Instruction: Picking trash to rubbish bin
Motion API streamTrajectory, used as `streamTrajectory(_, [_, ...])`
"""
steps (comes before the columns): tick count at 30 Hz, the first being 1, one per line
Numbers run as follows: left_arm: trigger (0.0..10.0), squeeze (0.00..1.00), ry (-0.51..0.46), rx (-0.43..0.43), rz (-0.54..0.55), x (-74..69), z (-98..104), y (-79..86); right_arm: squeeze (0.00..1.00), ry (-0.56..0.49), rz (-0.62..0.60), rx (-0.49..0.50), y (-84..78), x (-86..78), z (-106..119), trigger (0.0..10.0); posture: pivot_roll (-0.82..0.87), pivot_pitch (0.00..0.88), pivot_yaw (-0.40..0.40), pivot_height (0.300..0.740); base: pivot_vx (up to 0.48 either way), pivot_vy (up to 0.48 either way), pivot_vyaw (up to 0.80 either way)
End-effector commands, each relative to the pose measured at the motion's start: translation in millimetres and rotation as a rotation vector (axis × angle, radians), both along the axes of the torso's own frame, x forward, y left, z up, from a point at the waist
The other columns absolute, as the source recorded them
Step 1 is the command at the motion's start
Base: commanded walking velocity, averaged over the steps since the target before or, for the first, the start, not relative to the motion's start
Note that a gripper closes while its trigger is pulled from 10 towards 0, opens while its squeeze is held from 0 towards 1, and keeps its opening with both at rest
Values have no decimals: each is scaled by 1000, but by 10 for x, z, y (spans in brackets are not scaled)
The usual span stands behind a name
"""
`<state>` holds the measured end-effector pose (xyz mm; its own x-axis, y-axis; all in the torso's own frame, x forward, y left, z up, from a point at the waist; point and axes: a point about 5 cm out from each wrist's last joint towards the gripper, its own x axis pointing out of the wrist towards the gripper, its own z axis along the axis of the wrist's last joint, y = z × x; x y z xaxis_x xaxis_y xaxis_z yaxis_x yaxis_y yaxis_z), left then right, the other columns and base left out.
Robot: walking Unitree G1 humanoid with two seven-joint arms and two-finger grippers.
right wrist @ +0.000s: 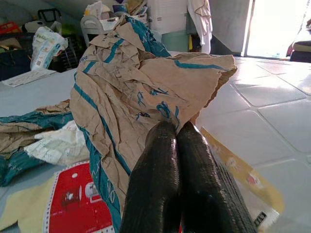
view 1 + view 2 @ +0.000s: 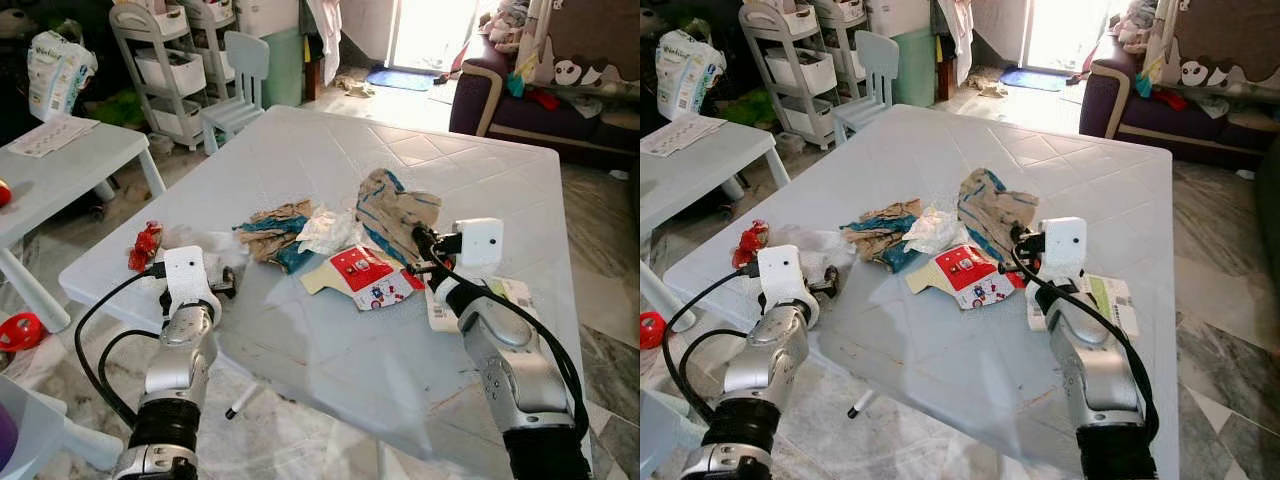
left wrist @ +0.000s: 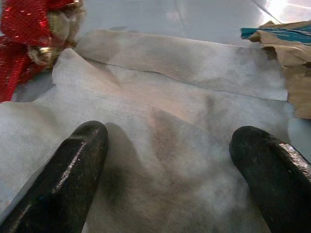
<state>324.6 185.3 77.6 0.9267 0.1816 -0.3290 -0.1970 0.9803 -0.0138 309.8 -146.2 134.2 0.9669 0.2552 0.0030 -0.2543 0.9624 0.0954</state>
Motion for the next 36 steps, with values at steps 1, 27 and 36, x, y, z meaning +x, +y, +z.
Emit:
streamTrajectory(1, [0, 0, 13, -22, -30, 3, -36, -48, 0, -17, 18, 3, 25, -5, 60, 0, -23, 0, -3, 740, 0, 0, 0])
streamTrajectory(27, [0, 0, -75, -50, -119, -40, 2, -264, 0, -9, 36, -8, 44, 2, 59, 0, -23, 0, -12, 740, 0, 0, 0])
streamTrajectory(36, [0, 0, -151, -4, -106, -74, 65, -306, 0, -12, 35, -9, 48, 18, 64, 0, -23, 0, -12, 740, 0, 0, 0])
